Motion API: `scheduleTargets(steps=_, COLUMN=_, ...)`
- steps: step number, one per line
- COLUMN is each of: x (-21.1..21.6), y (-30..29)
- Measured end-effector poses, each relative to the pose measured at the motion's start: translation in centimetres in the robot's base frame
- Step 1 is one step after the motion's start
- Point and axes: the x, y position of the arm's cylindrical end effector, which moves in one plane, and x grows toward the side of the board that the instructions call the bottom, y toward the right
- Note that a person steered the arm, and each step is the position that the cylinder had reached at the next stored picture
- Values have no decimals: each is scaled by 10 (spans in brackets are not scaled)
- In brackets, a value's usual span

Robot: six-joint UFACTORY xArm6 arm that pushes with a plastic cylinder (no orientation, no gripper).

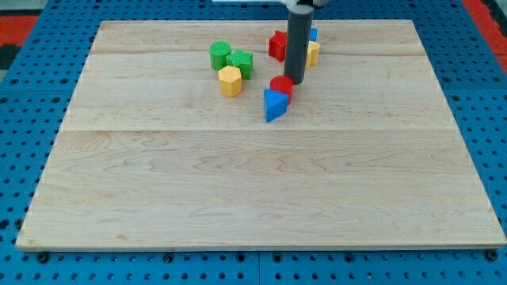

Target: Point your arm closer to the top right

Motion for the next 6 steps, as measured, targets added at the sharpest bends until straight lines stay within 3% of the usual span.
scheduleTargets(steps=1, x=9, y=-5)
scheduleTargets(steps=3, x=-2, y=77)
scheduleTargets(steps=4, x=-64, y=139)
scheduleTargets(steps=5, x=-123, y=147)
scheduleTargets(steps=6, x=-162, y=94)
